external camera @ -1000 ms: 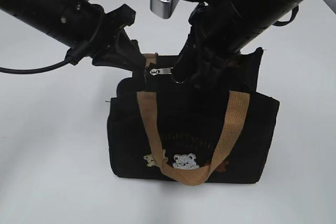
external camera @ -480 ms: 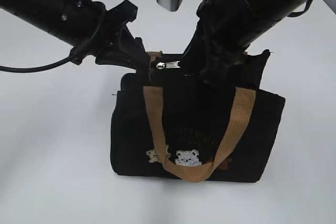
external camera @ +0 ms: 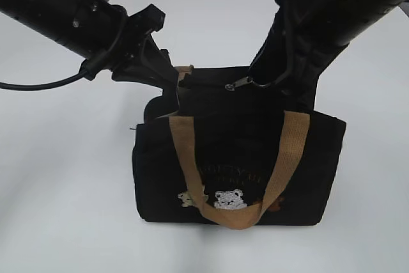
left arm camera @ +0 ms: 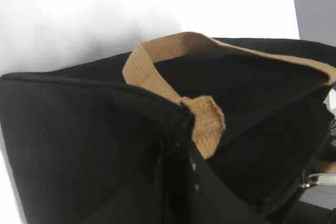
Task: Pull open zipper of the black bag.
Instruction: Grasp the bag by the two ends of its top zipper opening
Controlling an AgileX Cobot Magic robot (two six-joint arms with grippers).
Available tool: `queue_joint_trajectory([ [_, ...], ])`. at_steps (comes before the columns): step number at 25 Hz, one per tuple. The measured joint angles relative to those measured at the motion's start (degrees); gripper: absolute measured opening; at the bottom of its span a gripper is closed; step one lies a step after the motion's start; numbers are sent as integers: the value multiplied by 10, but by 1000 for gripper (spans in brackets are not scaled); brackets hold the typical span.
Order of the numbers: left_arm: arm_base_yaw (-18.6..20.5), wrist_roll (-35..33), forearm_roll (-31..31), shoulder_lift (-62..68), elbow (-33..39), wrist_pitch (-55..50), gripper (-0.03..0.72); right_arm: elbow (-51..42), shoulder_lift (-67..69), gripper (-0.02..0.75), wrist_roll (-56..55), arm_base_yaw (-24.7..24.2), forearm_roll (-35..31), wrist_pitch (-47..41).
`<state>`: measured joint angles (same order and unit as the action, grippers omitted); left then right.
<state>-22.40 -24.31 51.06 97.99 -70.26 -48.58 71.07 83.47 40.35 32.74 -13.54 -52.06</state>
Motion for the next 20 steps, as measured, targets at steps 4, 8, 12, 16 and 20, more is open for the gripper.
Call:
queue_joint_trajectory([
  [4,0,0,-4,0,0,0,27,0,0,-1,-10,-1,6,-3],
  [8,0,0,-7,0,0,1,25,0,0,-1,-56,-25,43,-35],
  [12,0,0,-7,1,0,3,25,0,-4,-1,-103,-79,65,-81],
  [16,0,0,-10,1,0,4,25,0,-17,-1,-137,-131,69,-109],
  [20,0,0,-10,1,0,5,25,0,-20,-1,-161,-172,69,-124],
])
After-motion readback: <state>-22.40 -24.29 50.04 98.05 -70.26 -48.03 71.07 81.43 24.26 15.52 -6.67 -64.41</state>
